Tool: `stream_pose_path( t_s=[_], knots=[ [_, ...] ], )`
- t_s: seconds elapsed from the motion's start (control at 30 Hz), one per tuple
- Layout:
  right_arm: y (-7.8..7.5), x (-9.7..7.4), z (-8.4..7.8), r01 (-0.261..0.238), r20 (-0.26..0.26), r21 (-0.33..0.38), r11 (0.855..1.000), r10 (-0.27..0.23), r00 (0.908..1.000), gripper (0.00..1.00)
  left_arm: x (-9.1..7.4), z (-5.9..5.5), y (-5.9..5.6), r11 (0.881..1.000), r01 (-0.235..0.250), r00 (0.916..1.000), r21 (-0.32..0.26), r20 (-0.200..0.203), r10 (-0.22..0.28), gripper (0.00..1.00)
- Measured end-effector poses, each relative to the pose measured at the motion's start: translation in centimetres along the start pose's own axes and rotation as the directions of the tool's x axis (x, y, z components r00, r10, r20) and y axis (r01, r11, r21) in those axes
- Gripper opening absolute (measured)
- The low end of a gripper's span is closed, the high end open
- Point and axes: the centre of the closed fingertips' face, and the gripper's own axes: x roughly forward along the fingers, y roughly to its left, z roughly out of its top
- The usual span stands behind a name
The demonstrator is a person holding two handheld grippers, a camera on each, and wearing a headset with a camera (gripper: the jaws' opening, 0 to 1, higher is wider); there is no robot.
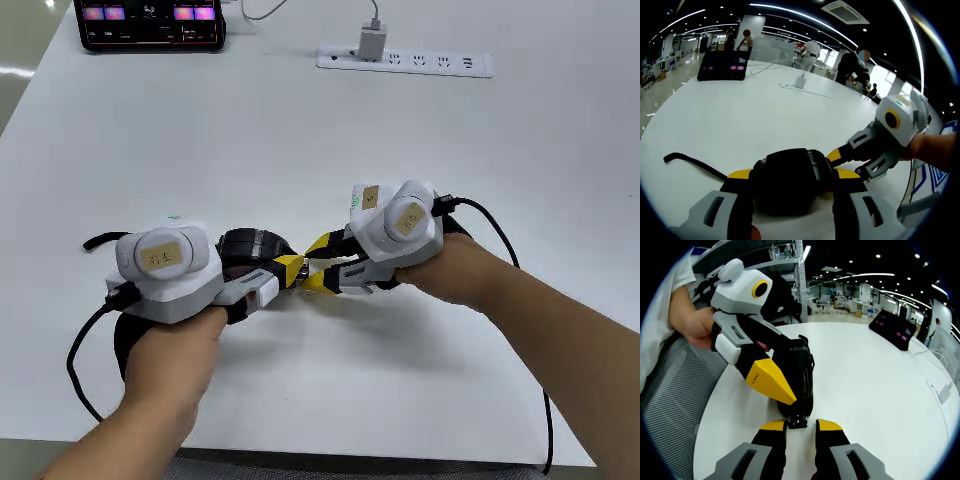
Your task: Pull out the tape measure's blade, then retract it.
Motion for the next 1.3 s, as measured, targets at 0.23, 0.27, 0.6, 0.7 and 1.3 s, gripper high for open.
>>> stream_pose_path(
  t_s=[0.23,0.27,0.6,0.7,1.3],
  knots=[
    [-0.1,-1.0,0.4,0.029,0.022,0.020,0.999,-0.030,0.9993,0.20,-0.7,0.5,-0.1,0.999,0.026,0.9996,0.044,0.004,-0.026,0.59],
    [-0.1,-1.2,0.4,0.034,0.026,0.025,0.999,-0.034,0.9991,0.21,-0.9,0.6,0.0,0.999,0.024,0.9997,0.046,0.008,-0.024,0.60],
    [-0.2,-3.3,0.7,0.095,0.047,0.065,0.993,-0.098,0.9940,0.30,-2.5,0.3,0.6,0.988,0.060,0.9982,0.140,-0.005,-0.060,0.66],
    [0.0,-3.7,0.6,0.105,0.045,0.075,0.992,-0.109,0.9931,0.32,-2.7,0.3,1.0,0.987,0.059,0.9983,0.150,-0.006,-0.058,0.67],
    [0.7,-6.6,0.0,0.206,0.044,0.146,0.968,-0.214,0.9758,0.49,-4.8,-0.4,2.0,0.955,0.098,0.9951,0.280,-0.041,-0.090,0.75]
  ],
)
